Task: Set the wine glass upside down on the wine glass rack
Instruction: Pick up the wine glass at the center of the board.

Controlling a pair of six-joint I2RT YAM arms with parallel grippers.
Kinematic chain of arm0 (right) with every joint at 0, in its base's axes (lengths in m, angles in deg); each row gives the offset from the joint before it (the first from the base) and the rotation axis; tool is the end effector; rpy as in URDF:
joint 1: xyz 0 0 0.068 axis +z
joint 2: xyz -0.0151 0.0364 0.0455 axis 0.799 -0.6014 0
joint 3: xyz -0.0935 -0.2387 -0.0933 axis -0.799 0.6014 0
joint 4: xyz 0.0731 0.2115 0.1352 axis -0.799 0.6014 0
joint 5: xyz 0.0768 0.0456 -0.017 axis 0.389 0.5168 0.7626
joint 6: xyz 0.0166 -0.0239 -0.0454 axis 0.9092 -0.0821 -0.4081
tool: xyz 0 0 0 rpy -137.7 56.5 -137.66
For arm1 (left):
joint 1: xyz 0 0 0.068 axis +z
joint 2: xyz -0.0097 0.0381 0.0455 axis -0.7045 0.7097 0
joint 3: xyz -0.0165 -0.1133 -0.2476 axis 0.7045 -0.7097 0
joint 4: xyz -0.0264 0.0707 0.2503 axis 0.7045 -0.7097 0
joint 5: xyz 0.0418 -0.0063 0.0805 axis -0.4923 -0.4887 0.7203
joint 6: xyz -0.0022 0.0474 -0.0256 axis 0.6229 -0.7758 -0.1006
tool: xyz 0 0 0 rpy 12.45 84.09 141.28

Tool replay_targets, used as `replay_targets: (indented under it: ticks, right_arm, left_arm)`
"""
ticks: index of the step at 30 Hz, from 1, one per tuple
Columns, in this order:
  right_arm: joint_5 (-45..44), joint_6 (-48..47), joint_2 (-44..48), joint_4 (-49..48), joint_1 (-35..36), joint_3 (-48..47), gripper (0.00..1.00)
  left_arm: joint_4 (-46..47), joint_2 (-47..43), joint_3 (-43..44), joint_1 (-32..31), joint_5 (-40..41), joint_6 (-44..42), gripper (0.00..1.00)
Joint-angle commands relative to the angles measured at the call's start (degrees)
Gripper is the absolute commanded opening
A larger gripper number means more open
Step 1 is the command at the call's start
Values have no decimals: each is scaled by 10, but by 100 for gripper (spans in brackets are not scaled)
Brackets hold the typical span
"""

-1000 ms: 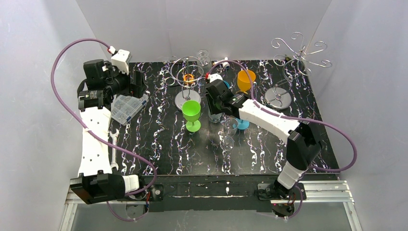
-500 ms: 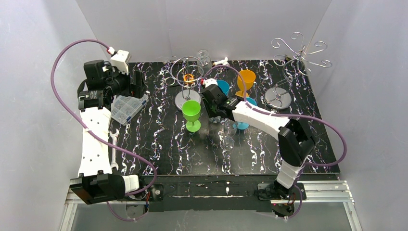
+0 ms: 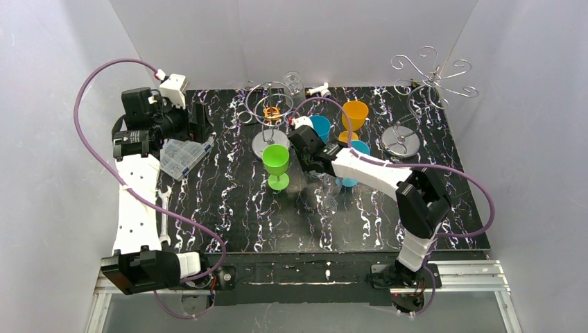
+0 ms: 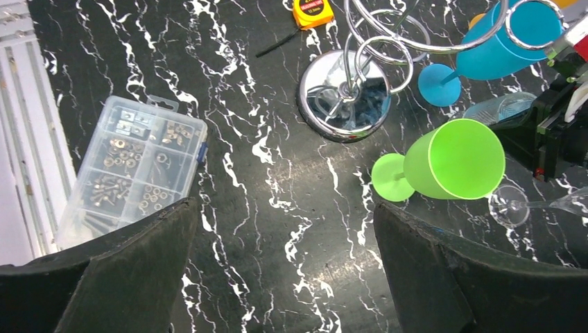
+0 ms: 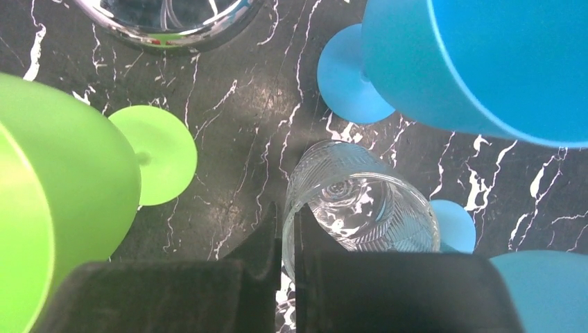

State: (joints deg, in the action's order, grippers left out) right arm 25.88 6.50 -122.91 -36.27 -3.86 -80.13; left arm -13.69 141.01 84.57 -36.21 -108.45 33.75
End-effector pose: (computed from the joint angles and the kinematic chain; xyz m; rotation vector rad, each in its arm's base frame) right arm 0.2708 0.2902 0.2486 -0.4633 2.2462 0.0588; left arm 0.2555 0.0223 0.4293 0.3348 1.9563 -0.2513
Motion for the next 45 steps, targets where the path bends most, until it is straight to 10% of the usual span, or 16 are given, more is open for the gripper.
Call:
replay_targets:
  ticks: [1,28,45]
  right_arm:
    - [-27,4,51,18,16,2,1]
    - [-1,27,228,212,87,-210,1]
    - [132,94,229,1,117,-232,1]
  left_arm:
    - [-29,-12,20,4,-32,18,98]
    - [-105,-20,81,4,-128,68,98]
    - [-106,-46,21,4,-273,185,87]
